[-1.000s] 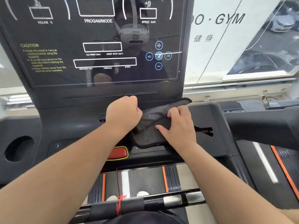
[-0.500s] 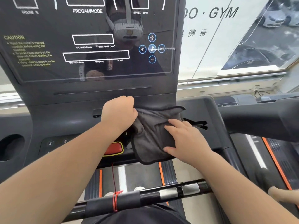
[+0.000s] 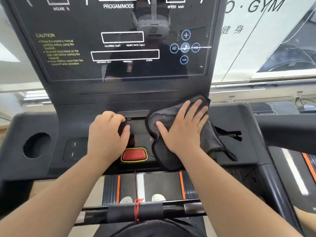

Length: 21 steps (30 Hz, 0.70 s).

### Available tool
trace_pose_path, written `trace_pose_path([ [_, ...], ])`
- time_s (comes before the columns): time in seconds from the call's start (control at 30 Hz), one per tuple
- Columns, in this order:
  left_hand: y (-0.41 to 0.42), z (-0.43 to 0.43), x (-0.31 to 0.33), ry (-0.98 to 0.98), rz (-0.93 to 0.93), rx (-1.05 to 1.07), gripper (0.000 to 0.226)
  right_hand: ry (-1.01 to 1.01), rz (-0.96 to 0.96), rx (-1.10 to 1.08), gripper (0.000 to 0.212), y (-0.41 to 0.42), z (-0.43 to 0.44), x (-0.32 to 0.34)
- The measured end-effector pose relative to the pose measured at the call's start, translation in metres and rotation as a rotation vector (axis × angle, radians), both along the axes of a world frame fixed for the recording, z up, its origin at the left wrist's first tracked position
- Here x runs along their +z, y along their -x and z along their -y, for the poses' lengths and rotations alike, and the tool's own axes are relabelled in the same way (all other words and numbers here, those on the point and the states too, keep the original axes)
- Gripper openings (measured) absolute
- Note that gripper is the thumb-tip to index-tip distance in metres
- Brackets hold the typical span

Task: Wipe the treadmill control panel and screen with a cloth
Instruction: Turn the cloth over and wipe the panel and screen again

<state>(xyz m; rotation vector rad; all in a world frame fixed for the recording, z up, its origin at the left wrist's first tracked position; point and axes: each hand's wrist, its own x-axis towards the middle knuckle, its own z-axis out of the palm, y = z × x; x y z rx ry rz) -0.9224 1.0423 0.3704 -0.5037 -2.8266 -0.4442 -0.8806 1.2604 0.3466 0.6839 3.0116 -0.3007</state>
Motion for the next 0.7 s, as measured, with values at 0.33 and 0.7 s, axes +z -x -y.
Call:
trace_pose_path([
  [0.33,-0.01,0.035,-0.018,0.055,-0.02,0.016,0.036,-0.134,0.105,0.336,0.111,-0.063,-0.061,-0.01],
  [0.7,-0.019,0.045,-0.027,0.059,0.012,0.075,0.041,-0.115,-0.034,0.326,0.109,-0.014,-0.003,-0.008],
])
